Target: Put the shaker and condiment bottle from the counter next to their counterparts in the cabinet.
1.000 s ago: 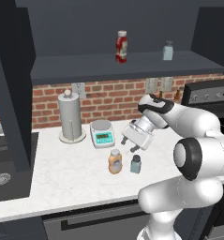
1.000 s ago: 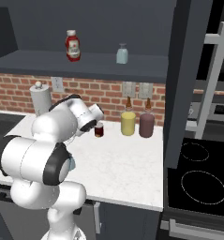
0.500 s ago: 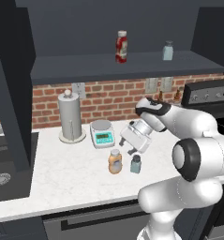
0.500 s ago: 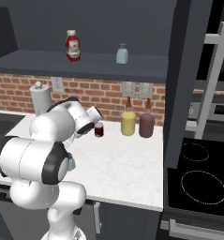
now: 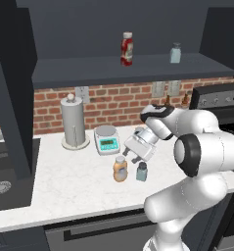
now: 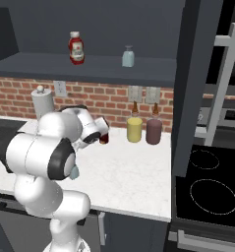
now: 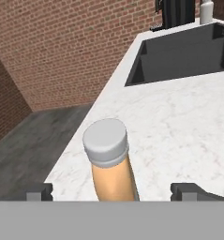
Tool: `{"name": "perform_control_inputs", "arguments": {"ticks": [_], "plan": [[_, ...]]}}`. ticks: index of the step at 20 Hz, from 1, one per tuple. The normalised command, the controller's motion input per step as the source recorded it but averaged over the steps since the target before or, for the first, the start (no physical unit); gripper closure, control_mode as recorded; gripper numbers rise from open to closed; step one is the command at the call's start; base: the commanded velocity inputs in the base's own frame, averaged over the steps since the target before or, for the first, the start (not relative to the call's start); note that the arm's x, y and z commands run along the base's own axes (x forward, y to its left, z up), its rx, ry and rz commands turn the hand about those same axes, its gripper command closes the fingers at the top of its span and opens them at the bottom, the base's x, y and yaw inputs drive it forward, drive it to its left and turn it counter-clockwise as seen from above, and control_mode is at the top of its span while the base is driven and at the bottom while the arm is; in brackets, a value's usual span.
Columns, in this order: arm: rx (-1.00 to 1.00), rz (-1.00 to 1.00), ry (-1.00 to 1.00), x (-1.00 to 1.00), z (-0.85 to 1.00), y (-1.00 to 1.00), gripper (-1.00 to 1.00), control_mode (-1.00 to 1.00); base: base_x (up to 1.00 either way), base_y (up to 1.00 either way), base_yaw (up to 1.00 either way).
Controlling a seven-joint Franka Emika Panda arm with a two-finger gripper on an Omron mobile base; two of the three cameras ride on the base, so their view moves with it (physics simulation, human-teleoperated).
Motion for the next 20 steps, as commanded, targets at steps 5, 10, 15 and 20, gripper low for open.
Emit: {"name": "perform_control_inputs", "arguments": {"ticks": [5, 10, 15, 20], "plan": [[0.09, 0.0, 0.11, 0.02, -0.07, 0.0, -1.0, -1.0, 0.0, 0.0, 0.0], [0.03, 0.0, 0.0, -0.12, -0.11, 0.05, -1.0, -1.0, 0.0, 0.0, 0.0], [0.0, 0.0, -0.01, -0.22, -0.06, 0.13, -1.0, -1.0, 0.0, 0.0, 0.0], [0.0, 0.0, 0.0, -0.19, -0.02, 0.12, -1.0, -1.0, 0.0, 0.0, 0.0]]}}
